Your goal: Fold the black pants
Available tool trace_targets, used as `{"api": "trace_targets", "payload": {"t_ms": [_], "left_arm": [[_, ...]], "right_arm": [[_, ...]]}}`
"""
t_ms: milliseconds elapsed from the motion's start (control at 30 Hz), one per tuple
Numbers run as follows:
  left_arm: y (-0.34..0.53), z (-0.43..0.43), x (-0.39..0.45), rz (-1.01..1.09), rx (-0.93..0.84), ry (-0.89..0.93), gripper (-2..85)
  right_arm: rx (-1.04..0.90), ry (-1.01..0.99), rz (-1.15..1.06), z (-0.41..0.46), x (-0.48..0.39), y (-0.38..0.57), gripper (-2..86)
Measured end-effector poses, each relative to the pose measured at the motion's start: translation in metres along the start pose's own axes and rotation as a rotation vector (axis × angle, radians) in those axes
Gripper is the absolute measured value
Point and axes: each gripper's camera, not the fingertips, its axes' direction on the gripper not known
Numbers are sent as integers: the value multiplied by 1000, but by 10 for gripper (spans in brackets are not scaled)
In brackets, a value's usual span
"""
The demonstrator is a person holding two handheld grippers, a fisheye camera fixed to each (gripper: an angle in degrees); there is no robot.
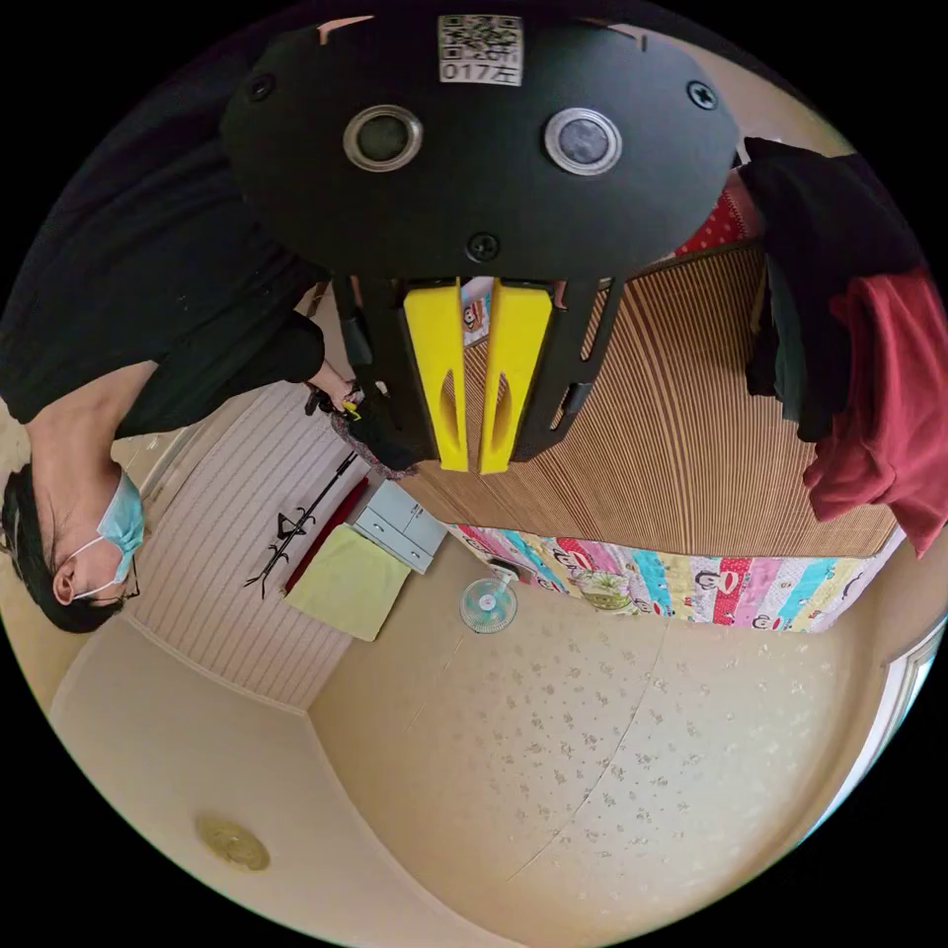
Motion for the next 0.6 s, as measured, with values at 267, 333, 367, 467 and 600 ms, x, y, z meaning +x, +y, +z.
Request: {"api": "trace_targets", "payload": {"t_ms": [267,333,367,467,600], "left_arm": [[-4,-45,-11,12,69,9,13],[-11,-54,-10,19,81,10,10],[-14,-60,-9,24,90,9,8],[-20,-71,-8,30,105,5,-1],[-25,-80,-14,17,84,13,-7]], "right_arm": [[23,-349,-178,-28,-57,-8,32],[-18,-407,-298,-24,-97,-2,31],[-48,-443,-382,-20,-127,7,30],[-147,-534,-588,-6,-200,47,29],[-315,-676,-848,14,-278,144,29]]}}
